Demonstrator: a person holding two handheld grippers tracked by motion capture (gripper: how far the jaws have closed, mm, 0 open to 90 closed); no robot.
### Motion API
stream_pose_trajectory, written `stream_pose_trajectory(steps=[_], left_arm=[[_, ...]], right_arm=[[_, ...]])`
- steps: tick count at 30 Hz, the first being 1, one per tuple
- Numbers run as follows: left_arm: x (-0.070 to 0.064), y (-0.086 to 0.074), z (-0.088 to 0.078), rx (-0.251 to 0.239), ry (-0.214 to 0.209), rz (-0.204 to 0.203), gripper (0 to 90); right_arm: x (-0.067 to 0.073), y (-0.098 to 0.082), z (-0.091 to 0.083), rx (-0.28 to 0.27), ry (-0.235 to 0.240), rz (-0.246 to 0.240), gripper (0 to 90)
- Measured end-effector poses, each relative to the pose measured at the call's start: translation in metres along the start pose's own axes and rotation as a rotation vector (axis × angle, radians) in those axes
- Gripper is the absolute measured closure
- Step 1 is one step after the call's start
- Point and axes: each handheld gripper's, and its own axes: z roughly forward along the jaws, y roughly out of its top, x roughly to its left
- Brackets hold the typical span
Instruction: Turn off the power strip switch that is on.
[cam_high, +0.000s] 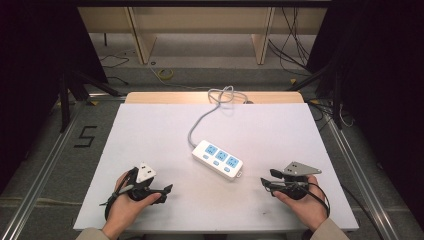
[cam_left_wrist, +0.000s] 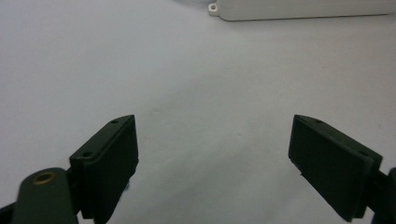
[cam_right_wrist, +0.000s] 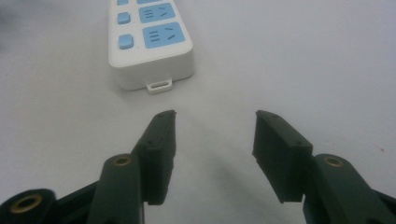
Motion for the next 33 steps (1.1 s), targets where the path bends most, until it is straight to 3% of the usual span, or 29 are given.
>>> stream_pose_trajectory(steps=[5, 6, 11, 33], left_arm=[[0.0, 0.0, -0.001, 0.002, 0.0, 0.006, 15.6], [0.001, 0.0, 0.0, 0.002, 0.001, 0.005, 15.6], [0.001, 0.0, 0.0, 0.002, 0.005, -0.001, 15.7], [-0.001, 0.001, 0.002, 0.013, 0.002, 0.006, 15.9]], right_arm=[[0.001, 0.001, -0.001, 0.016, 0.006, -0.019, 63.7], [0.002, 0.001, -0.002, 0.029, 0.002, -0.028, 72.6], [0.005, 0.004, -0.001, 0.065, -0.001, -0.061, 90.0], [0.012, 0.025, 0.011, 0.118, 0.019, -0.087, 90.0]])
